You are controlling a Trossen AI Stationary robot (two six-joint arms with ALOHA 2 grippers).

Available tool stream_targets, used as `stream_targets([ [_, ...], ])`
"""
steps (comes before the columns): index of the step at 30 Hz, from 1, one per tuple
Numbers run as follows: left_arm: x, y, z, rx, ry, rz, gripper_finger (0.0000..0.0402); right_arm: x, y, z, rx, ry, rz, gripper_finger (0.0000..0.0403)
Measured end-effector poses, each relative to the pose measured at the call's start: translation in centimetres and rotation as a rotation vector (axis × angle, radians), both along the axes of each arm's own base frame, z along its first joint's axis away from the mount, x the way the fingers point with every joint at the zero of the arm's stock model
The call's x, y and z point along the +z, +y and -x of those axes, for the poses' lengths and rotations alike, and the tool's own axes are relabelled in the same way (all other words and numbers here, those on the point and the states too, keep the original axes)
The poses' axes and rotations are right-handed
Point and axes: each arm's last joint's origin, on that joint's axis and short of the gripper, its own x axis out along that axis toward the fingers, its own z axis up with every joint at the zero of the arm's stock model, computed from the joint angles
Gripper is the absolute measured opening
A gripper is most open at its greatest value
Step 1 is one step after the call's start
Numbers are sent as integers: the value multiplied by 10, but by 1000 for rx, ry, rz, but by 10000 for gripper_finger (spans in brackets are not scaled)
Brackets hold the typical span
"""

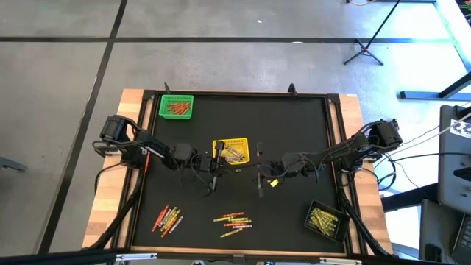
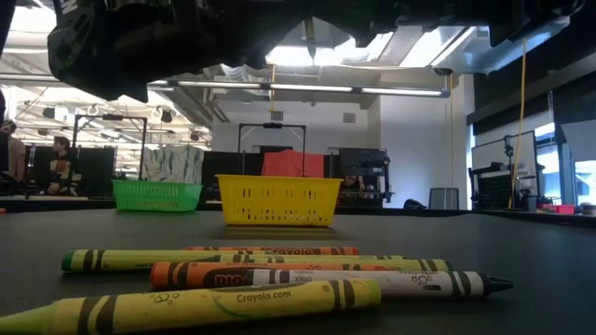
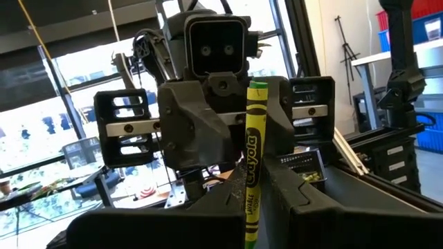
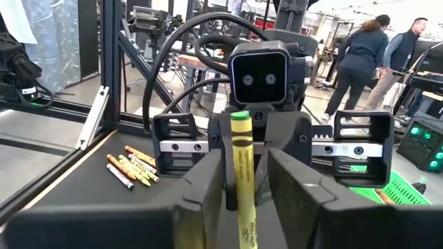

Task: Sort crayons
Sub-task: Put the green crayon into the black bin

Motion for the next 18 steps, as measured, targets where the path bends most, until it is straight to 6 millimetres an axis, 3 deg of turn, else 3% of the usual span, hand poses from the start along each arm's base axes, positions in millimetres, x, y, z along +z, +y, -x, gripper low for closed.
stream_targets([
  [7,-3,1,-1,13,32,-6,8,-1,0,0,2,5,14,15],
  [13,-5,0,-1,12,61,28,14,-3,0,1,-17,45,37,40],
  [18,-8,2,-2,46,90,44,58,3,2,13,-56,133,43,20],
])
